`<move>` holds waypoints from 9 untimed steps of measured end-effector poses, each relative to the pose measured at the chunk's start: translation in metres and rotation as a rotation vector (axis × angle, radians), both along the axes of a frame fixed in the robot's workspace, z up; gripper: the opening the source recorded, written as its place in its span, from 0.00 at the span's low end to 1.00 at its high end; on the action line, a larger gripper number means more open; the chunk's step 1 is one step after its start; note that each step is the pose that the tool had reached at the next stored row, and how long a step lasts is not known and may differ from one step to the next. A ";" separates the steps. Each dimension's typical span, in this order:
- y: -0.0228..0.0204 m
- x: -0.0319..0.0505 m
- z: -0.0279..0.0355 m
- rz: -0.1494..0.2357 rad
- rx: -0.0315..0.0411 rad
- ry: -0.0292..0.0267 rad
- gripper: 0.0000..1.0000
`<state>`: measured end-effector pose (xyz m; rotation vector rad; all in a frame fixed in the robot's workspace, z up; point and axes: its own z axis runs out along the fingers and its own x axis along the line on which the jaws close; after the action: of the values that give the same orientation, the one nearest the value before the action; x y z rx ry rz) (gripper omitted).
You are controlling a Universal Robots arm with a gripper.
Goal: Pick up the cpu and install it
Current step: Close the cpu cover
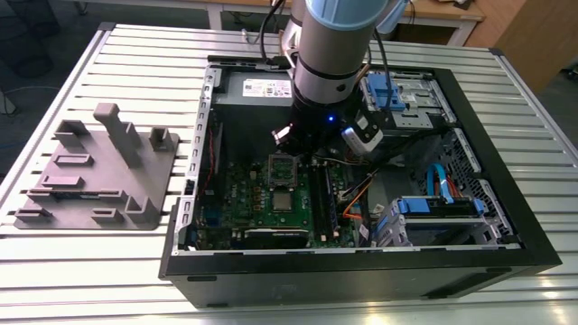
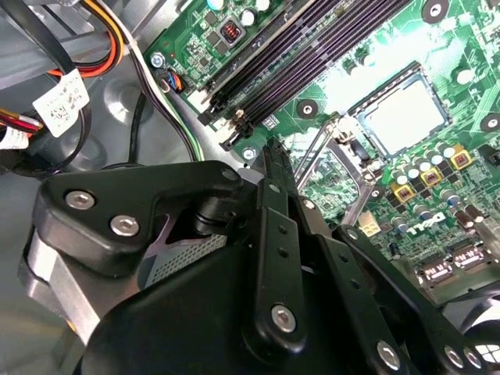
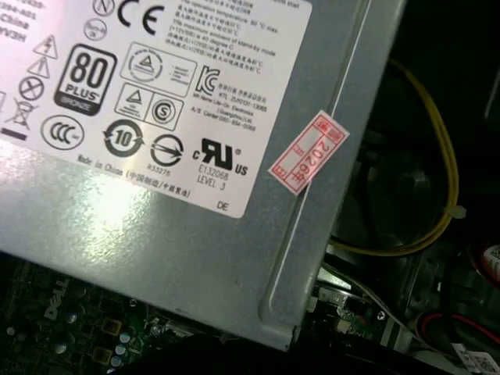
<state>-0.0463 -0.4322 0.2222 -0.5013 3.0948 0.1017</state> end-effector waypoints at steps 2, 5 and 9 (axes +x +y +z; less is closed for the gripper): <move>0.0000 0.0000 0.0000 0.002 0.0000 0.0000 0.11; -0.0003 0.0000 0.0001 0.025 -0.0002 0.0000 0.11; -0.0018 -0.0007 0.0010 0.065 -0.0001 0.0000 0.11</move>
<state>-0.0470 -0.4340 0.2231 -0.6014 3.0791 0.1017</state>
